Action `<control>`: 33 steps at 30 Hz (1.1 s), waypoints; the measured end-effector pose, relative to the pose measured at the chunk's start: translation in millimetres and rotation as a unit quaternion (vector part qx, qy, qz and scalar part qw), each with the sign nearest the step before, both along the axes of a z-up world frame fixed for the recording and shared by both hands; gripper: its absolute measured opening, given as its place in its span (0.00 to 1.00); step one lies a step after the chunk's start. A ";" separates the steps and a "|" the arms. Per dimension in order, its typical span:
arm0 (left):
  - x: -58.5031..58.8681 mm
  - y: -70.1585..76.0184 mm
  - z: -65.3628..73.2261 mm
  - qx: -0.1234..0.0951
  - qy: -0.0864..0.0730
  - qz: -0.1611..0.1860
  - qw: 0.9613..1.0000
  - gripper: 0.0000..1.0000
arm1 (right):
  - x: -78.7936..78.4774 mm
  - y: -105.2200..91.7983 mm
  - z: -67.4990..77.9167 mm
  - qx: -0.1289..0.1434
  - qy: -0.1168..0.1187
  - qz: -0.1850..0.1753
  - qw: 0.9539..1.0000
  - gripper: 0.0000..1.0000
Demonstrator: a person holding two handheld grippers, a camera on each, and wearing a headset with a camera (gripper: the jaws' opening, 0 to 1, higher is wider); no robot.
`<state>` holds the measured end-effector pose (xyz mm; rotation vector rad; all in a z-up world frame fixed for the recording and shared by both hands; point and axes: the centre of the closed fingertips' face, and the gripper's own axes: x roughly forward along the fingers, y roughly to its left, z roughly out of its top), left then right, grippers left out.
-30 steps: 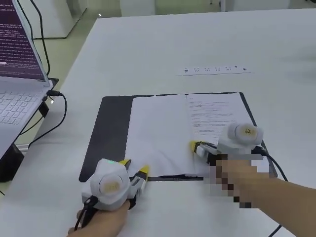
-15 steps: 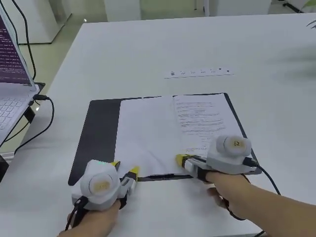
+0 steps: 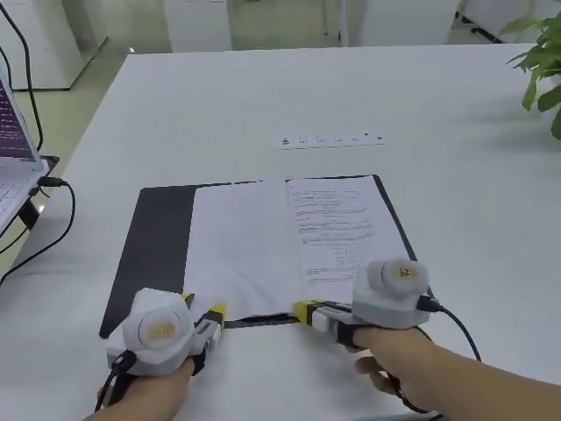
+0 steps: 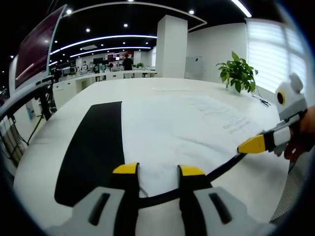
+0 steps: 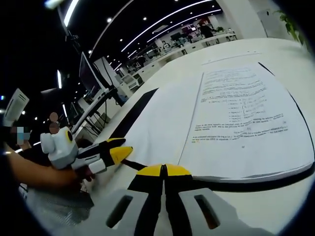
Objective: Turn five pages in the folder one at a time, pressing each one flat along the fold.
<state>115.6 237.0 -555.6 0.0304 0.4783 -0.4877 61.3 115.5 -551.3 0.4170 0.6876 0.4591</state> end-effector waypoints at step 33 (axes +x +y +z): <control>7.0 -1.8 5.2 -0.033 0.121 0.030 0.992 0.30 | -29.7 -10.5 67.4 0.052 -0.028 -0.038 0.998 0.00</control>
